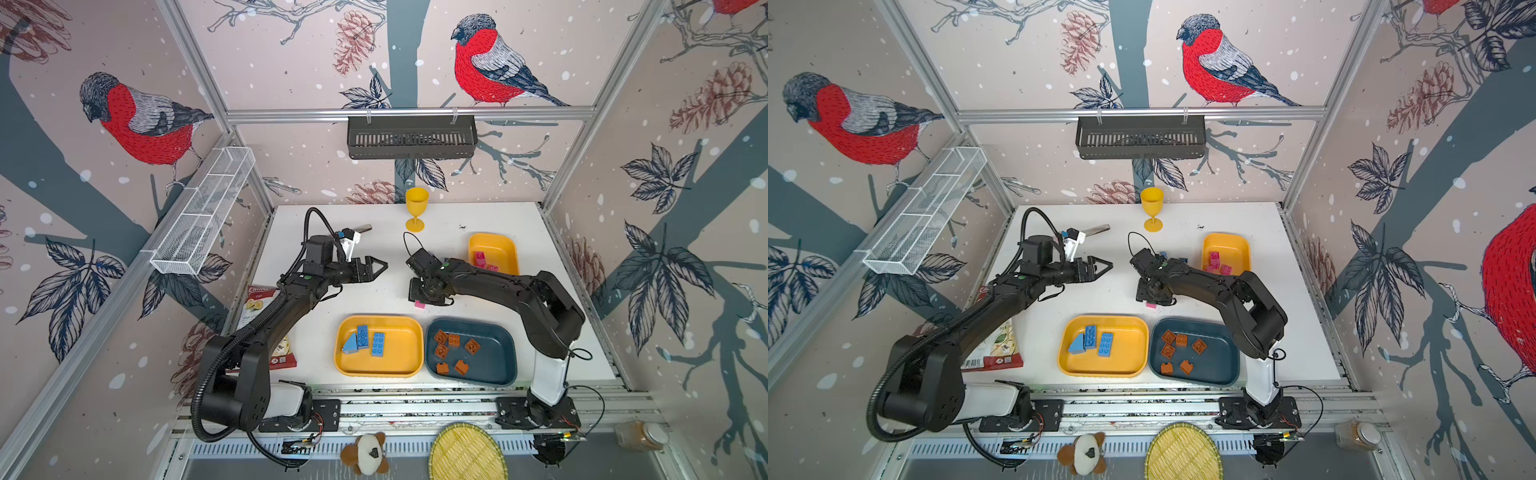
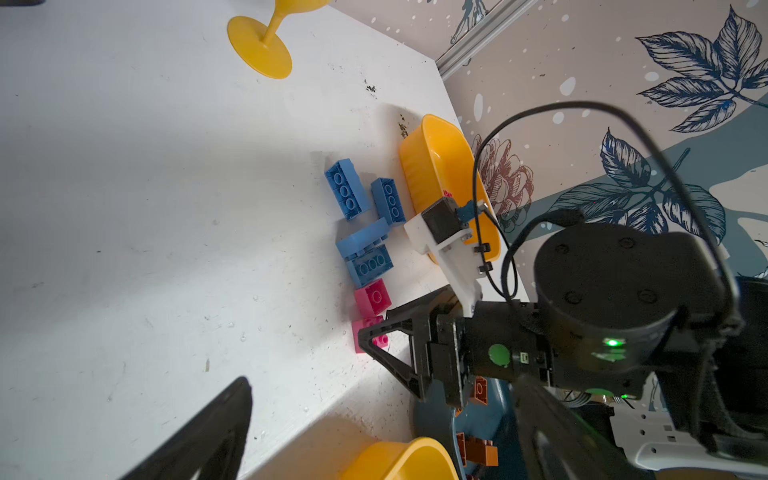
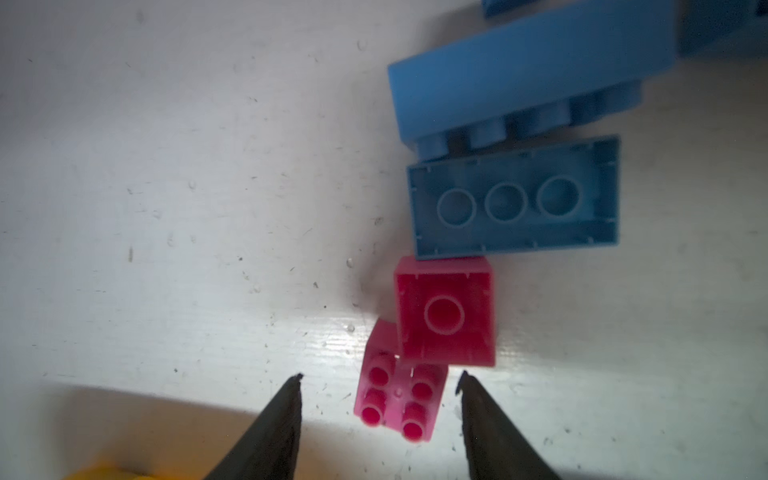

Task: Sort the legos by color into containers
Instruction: 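Close the right gripper on the nearer pink brick, then carry the pink brick over the farther yellow tray and release it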

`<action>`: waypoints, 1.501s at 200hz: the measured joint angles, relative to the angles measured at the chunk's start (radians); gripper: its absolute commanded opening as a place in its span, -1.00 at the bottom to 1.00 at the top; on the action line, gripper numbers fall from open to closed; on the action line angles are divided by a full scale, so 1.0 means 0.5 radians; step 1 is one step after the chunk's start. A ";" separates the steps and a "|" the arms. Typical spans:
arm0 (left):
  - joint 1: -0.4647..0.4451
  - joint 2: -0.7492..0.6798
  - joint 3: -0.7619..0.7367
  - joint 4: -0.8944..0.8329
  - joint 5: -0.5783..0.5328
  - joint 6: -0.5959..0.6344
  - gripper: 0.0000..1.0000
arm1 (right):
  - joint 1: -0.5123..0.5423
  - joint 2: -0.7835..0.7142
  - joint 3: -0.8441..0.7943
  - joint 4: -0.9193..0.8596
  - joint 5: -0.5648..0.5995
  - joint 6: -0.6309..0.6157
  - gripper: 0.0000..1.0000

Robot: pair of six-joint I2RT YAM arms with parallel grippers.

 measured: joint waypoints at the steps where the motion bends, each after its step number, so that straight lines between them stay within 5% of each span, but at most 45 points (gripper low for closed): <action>1: 0.000 -0.001 0.000 0.000 0.000 0.001 0.94 | 0.001 0.002 0.000 0.000 0.001 0.000 0.10; 116: 0.011 -0.014 -0.002 -0.057 -0.003 0.038 0.94 | 0.062 0.122 0.048 -0.016 0.156 -0.002 -0.35; 181: 0.011 0.002 0.016 -0.050 0.012 0.037 0.94 | -0.046 -0.314 0.059 -0.214 0.298 -0.104 -0.39; 238: 0.011 0.030 0.015 -0.001 0.073 -0.007 0.94 | -0.626 -0.672 -0.076 -0.305 0.397 -0.343 -0.40; 300: 0.002 0.056 0.015 0.172 0.150 -0.154 0.94 | -1.198 -0.462 -0.006 -0.093 0.357 -0.725 -0.39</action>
